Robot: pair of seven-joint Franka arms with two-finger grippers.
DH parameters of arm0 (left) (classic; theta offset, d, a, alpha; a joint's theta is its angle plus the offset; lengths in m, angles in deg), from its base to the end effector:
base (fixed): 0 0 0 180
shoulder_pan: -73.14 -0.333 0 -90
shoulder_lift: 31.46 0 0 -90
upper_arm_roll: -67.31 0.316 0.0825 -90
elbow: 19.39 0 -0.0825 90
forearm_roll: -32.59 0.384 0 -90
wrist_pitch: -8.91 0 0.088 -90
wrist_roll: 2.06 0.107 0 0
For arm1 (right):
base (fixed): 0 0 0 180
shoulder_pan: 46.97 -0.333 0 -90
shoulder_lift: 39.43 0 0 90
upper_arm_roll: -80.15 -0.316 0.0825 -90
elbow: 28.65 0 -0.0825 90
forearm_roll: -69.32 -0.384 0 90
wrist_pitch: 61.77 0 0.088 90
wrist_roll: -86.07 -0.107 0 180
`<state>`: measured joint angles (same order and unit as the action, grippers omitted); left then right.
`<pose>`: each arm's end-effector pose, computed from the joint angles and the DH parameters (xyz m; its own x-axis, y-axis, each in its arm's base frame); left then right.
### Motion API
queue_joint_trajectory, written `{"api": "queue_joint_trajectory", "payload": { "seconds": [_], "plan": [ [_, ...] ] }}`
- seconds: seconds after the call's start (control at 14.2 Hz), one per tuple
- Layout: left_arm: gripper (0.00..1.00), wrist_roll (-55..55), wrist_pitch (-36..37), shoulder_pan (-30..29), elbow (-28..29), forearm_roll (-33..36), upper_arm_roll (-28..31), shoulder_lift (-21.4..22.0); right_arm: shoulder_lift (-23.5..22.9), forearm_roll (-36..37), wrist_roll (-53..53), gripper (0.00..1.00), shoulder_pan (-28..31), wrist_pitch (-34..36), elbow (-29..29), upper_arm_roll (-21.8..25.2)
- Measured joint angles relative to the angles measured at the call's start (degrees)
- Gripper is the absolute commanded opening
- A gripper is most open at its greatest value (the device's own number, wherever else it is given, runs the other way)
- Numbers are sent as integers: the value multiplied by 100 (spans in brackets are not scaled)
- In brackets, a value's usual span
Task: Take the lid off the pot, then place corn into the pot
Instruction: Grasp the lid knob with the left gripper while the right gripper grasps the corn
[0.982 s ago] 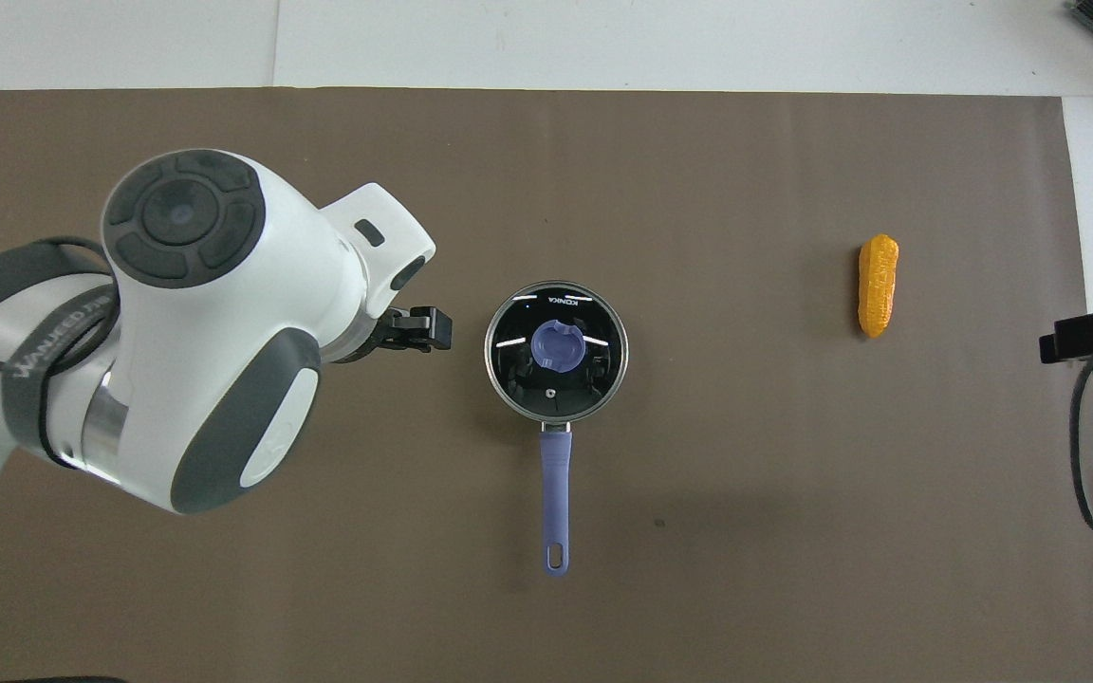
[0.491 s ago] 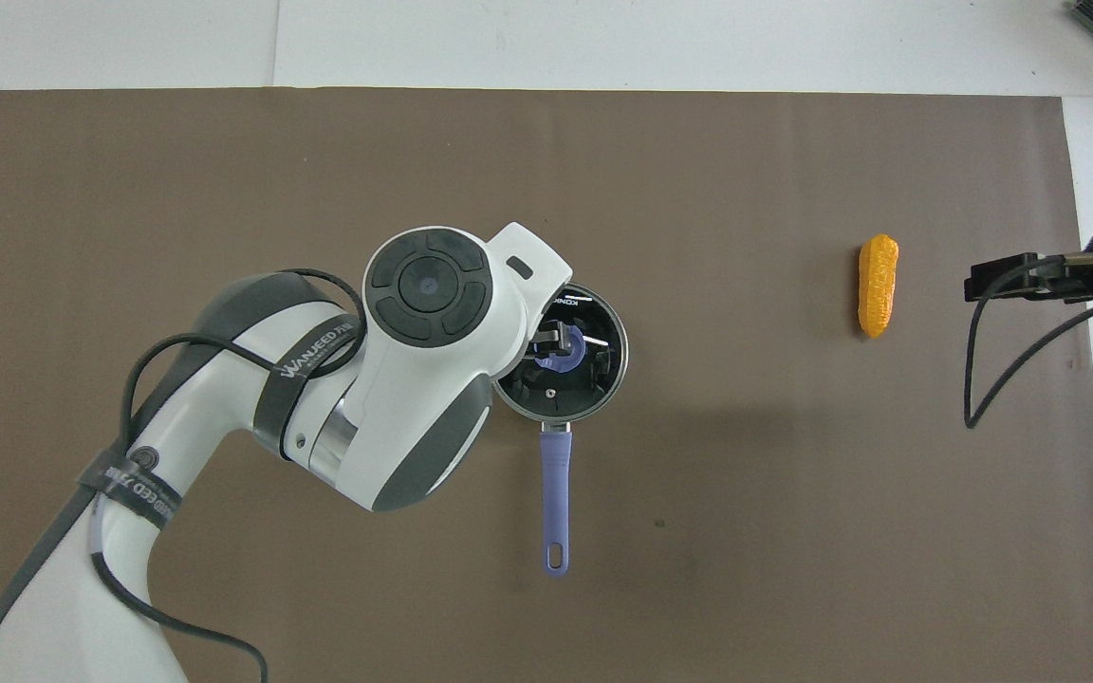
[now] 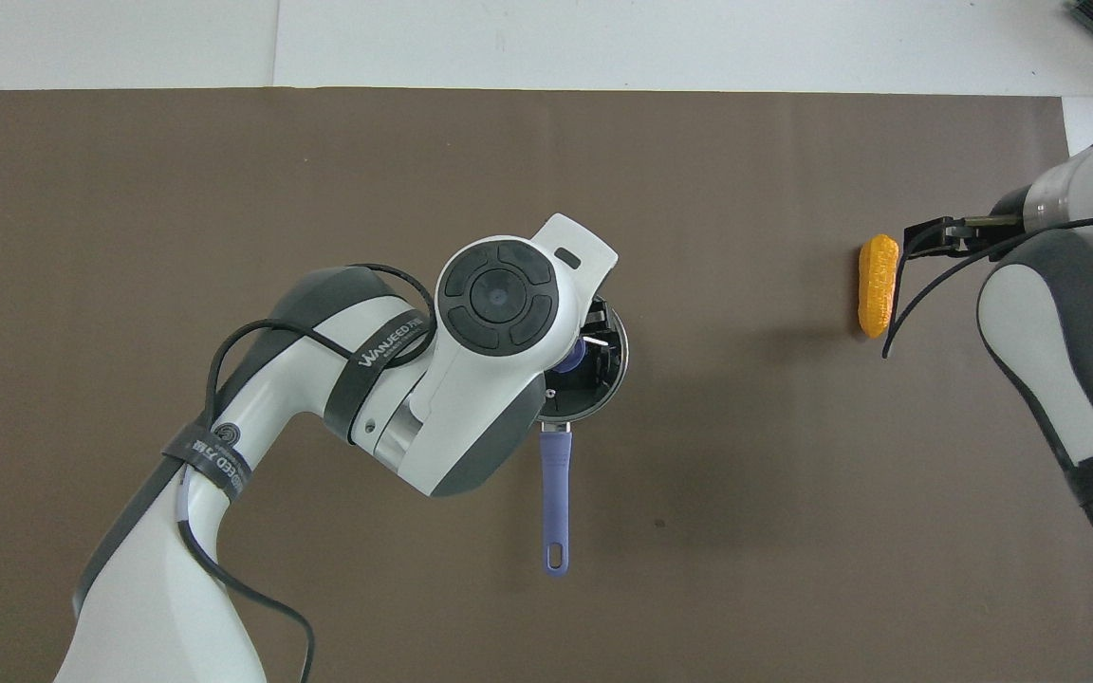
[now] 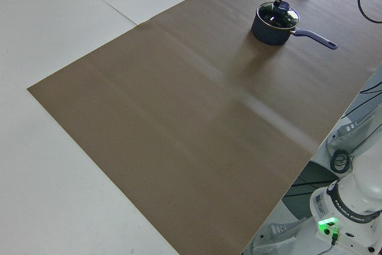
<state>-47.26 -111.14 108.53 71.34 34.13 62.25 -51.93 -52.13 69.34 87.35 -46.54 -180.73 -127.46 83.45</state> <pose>0.5222 -0.4339 0.4468 0.9908 0.0847 0.1053 0.0726 -0.9908 0.1143 0.6374 -0.0390 0.4646 0.9908 -0.0390 0.1297 -0.0414 -0.9990 0.0159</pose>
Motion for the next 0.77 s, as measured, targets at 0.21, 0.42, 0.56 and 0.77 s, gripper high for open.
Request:
{"api": "queue_joint_trajectory", "payload": {
  "seconds": [0.21, 0.42, 0.56, 0.77],
  "plan": [
    [100, -84, -14, 46, -132, 94, 3, -135, -363, 2, 0, 100, 41, -408, -9, 4],
    [100, -161, 67, 112, -390, 141, 5, -386, -846, 3, 3, 100, 181, -919, -21, 8],
    [100, -196, 79, 167, -445, 144, 5, -546, -1207, 0, 3, 100, 218, -1327, -27, 7],
    [100, -217, 223, 186, -489, 144, 15, -634, -1543, -5, -84, 100, 210, -1553, -25, -16]
  ]
}}
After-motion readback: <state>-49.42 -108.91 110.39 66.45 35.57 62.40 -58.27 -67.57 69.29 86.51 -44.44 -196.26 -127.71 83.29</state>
